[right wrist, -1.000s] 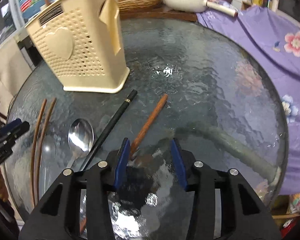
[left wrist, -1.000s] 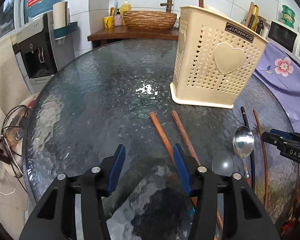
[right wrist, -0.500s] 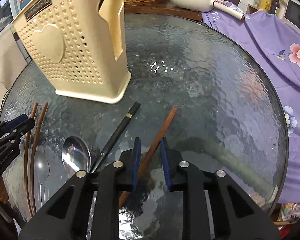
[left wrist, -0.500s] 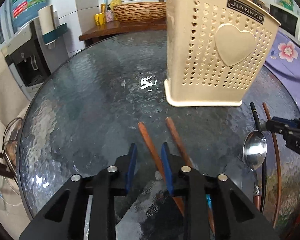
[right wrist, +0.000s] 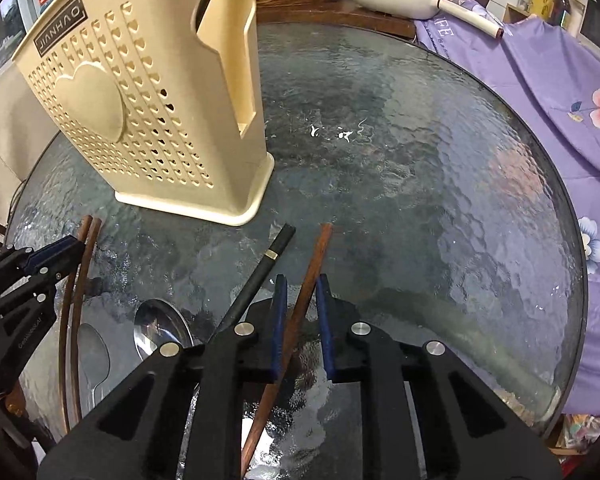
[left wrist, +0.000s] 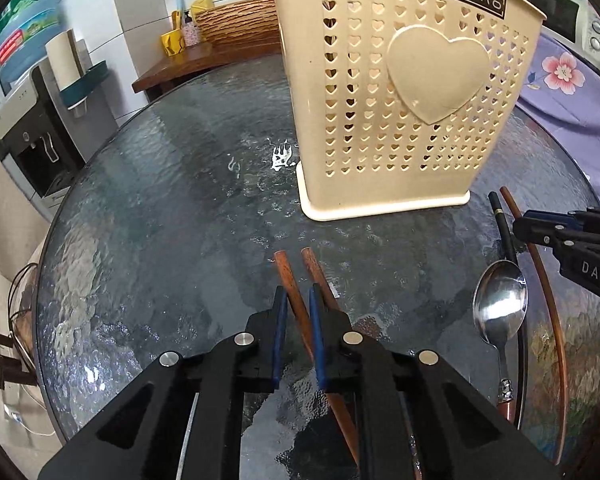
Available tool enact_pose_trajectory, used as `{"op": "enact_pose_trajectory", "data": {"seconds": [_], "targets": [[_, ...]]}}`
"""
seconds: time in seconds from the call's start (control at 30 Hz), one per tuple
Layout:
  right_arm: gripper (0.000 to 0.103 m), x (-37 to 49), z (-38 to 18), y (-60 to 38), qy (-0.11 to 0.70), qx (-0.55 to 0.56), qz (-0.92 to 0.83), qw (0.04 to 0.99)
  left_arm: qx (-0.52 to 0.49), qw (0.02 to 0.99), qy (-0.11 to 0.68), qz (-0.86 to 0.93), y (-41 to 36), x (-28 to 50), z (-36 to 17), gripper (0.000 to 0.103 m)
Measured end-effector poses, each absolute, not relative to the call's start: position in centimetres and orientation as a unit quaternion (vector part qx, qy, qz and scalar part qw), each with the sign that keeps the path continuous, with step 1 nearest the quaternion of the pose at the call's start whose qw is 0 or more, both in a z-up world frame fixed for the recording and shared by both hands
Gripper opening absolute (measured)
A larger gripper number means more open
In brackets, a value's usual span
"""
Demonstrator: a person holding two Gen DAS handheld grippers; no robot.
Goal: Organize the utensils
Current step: 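Grasp a brown chopstick with the left tool while the right grasps another brown chopstick, then lift both brown chopsticks and insert them into the cream holder with both tools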
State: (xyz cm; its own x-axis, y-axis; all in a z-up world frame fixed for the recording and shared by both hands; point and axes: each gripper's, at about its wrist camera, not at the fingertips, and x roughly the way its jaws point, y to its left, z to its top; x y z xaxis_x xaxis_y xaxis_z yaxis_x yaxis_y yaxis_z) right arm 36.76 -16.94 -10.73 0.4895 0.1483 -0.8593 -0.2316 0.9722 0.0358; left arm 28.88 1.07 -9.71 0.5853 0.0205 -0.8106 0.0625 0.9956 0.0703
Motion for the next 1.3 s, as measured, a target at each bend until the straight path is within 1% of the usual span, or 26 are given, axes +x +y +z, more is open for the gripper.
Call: {"op": "enact_pose_trajectory", "data": {"seconds": [0.2, 0.33, 0.7, 0.97, 1.3], "targets": [[0.010, 36.6, -10.8, -16.4, 0.489, -0.046, 0.107, 0.864, 0.048, 0.890, 0.454, -0.011, 1.1, 29.2, -9.7, 0.010], [0.008, 36.4, -10.8, -16.1, 0.488, -0.046, 0.105, 0.865, 0.052, 0.890, 0.452, -0.006, 0.6, 29.3, -9.7, 0.007], [0.008, 36.3, -10.9, -16.4, 0.481, -0.038, 0.111, 0.869, 0.055, 0.893, 0.446, -0.002, 0.0, 29.4, -9.8, 0.007], [0.008, 36.6, -10.7, -17.7, 0.471, -0.011, 0.112, 0.875, 0.043, 0.897, 0.439, -0.001, 0.6, 29.5, -9.9, 0.007], [0.008, 35.9, -8.4, -18.7, 0.442, 0.014, 0.119, 0.889, 0.017, 0.904, 0.428, 0.002, 2.4, 29.1, -8.9, 0.007]]}}
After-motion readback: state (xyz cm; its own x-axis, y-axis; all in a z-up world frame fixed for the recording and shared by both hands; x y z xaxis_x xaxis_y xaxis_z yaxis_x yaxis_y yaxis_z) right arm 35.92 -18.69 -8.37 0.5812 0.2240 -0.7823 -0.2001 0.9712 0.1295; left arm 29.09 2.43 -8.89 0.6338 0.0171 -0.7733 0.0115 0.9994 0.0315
